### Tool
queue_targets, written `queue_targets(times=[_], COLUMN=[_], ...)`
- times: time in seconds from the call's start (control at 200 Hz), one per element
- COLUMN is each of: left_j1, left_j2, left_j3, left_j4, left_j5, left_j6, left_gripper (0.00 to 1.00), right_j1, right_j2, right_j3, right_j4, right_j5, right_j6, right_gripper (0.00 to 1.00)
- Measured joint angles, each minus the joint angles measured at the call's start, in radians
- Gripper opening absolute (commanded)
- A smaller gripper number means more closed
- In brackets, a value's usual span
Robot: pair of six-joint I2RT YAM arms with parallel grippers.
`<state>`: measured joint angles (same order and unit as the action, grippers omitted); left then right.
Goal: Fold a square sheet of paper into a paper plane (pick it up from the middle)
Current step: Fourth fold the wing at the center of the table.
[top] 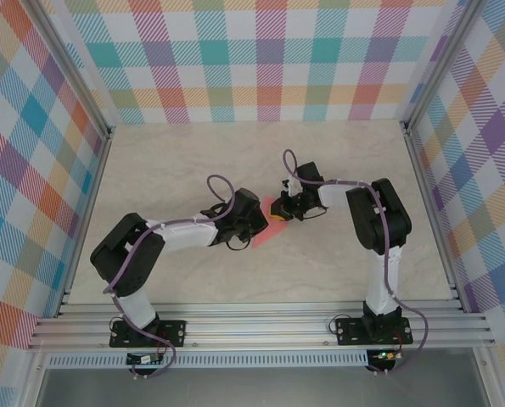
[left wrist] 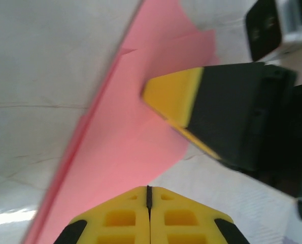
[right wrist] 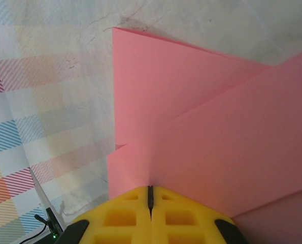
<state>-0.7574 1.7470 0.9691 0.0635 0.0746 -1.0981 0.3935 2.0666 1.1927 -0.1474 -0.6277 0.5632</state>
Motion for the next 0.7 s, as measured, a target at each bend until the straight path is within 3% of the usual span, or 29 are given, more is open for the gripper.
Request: queue_targets(times=[0.29,0.7], left_j1=[0.000,-0.006], left_j2=[0.123,0.068], left_j3=[0.011,-0.119], left_j4=[0.100,0.150], left_j5=[0.018,0.010], left_j6=[-0.112,-0.174], left_gripper=[0.07,0.07], right_j1=[0.000,0.000], right_j2=[0.000,0.000], right_j3=[-0.001,-0.001], right_j4=[0.001,0.000], right_j5=[-0.002,0.000], right_j6=[-0.002,-0.003], right_gripper=[0.00,0.00])
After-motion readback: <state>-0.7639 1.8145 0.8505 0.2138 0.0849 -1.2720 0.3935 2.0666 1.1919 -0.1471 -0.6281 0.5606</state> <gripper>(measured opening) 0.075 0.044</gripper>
